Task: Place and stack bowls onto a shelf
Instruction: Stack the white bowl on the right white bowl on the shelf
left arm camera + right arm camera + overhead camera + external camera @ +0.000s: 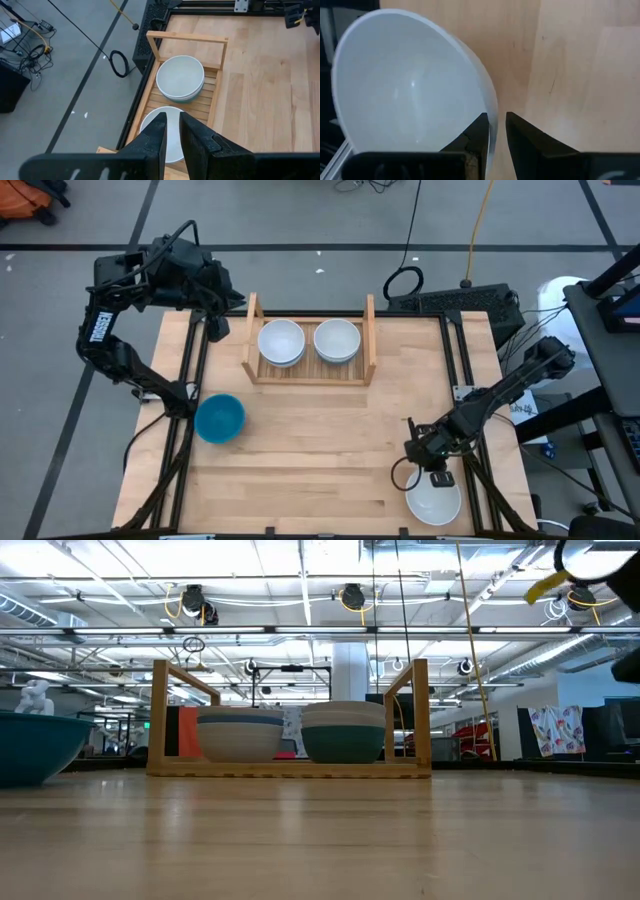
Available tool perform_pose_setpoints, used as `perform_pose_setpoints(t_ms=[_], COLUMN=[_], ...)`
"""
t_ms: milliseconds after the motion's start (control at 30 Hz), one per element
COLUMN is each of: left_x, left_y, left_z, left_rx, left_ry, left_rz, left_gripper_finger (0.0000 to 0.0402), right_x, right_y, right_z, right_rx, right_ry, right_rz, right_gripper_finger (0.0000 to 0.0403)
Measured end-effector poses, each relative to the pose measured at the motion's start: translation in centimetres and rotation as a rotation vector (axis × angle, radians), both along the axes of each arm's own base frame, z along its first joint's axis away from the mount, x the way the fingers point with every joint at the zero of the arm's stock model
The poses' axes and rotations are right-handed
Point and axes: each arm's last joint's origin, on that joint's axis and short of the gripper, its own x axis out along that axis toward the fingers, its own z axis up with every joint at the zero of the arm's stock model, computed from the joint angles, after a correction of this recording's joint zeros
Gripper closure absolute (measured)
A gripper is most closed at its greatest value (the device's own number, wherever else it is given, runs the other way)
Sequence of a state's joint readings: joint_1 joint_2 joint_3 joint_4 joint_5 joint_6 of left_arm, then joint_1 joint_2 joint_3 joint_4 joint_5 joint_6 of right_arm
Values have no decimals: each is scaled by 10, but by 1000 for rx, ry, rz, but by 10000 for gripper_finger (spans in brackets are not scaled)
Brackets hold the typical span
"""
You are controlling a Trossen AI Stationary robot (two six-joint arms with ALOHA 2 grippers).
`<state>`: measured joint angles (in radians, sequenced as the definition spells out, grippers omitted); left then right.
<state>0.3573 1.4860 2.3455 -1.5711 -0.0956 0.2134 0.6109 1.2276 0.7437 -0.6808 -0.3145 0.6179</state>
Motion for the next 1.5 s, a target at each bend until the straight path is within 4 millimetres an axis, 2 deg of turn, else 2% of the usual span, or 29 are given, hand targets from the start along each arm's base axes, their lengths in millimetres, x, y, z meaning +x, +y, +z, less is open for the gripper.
perform_pose_setpoints(t_ms=[267,400,667,933,1033,1167,1300,1500], left_x=[0,0,0,0,0,0,0,0], left_y=[0,0,0,0,0,0,0,0], left_z=[0,0,0,0,0,0,0,0], left_rx=[0,7,10,6,6,1,0,-4], left_ry=[0,4,6,3,3,1,0,-2], left_rz=[0,-7,-9,-6,-5,-1,0,4], left_gripper_finger=[344,344,344,344,344,344,344,344], right_x=[-4,-7,-2,14,24,40,53,66], right_y=[-3,-6,-9,-25,-30,-40,-55,-87], right_z=[-29,-36,-36,-29,-16,13,53,113], right_rx=[54,57,87,119,113,51,-1,-119], right_ry=[-21,10,10,-42,-71,-144,-200,-285], right_rz=[-82,-136,-217,-323,-332,-310,-283,-329], right_gripper_finger=[348,385,400,402,402,402,402,402])
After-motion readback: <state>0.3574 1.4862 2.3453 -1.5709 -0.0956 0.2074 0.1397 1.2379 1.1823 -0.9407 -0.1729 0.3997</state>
